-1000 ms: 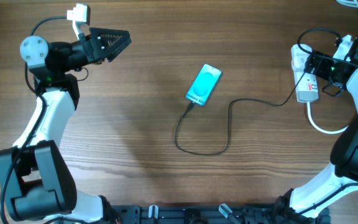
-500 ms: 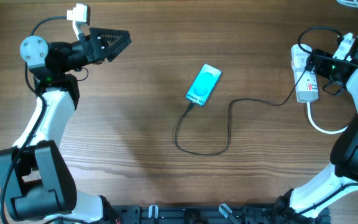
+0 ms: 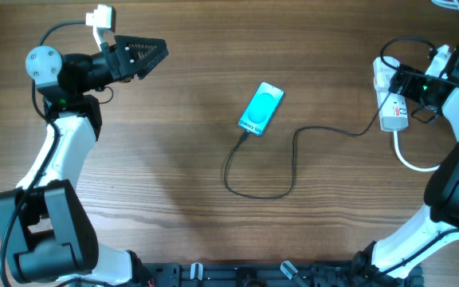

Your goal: Plug charger to phone and switch on socket

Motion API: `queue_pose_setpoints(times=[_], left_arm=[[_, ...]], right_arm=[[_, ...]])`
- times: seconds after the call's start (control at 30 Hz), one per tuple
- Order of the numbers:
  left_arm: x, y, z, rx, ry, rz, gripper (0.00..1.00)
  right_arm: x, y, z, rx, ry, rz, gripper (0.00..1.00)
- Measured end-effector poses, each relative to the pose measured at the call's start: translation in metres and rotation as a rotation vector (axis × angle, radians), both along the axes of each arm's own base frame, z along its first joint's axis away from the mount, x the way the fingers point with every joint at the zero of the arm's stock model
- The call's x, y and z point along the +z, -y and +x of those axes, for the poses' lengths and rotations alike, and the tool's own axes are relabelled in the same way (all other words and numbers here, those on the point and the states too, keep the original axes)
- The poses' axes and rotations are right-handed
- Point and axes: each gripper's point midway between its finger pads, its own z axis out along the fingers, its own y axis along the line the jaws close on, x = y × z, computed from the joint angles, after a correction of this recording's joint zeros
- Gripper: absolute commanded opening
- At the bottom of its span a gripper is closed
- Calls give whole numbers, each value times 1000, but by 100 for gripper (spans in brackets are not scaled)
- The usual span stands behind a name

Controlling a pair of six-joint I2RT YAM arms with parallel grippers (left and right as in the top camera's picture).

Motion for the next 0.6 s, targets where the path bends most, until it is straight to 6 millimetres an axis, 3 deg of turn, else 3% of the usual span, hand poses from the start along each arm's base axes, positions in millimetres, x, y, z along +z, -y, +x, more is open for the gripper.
queue_pose_setpoints(times=[0.6], left_arm=[[0, 0, 0, 0, 0, 0, 100]], right_arm=[[4, 3, -9, -36, -39, -8, 100]])
